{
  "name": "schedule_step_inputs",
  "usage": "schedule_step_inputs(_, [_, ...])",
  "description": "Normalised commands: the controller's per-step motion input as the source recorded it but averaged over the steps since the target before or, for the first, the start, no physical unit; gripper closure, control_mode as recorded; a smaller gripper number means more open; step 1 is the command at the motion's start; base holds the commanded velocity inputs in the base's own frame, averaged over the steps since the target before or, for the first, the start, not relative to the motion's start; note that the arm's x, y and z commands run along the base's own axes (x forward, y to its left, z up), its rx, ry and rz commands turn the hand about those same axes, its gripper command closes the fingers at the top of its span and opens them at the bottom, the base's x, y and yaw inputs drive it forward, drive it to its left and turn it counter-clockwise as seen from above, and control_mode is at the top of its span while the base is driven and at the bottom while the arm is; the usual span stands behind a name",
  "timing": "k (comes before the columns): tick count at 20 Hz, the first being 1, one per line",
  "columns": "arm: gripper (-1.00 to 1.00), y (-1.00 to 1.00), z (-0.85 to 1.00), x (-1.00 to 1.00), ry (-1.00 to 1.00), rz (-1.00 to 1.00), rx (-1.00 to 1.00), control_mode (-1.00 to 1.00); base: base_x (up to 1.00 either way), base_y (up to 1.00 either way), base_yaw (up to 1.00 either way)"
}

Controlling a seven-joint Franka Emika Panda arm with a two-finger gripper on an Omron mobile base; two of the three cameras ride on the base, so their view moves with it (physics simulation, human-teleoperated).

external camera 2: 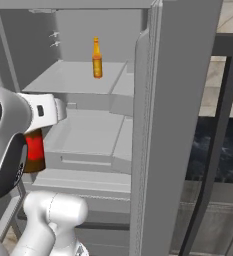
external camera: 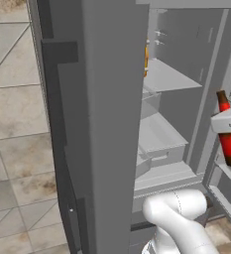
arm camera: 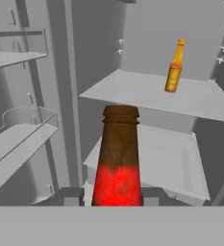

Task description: Place the beers on the top shelf of the fridge to keep them out of children's reach, and place the squash on lower shelves for easy access.

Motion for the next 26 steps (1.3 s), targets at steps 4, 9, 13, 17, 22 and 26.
schedule_step_inputs(4, [1.00,0.04,0.00,0.11,0.00,0.00,0.00,-1.00,0.43,0.13,0.00])
schedule_step_inputs(9, [1.00,0.02,0.03,0.33,-0.08,0.00,0.00,-1.00,0.00,0.00,0.00])
schedule_step_inputs(13, [1.00,0.07,0.23,0.25,-0.21,-0.01,0.00,-1.00,0.00,0.00,0.00])
schedule_step_inputs(17, [1.00,0.26,0.39,0.21,-0.31,0.00,0.00,-1.00,0.00,0.00,0.00])
schedule_step_inputs(22, [1.00,0.38,0.30,0.28,-0.32,0.00,0.00,-1.00,0.00,0.00,0.00])
schedule_step_inputs(26, [1.00,0.19,0.06,0.44,-0.21,0.00,0.04,-1.00,0.00,0.00,0.00])
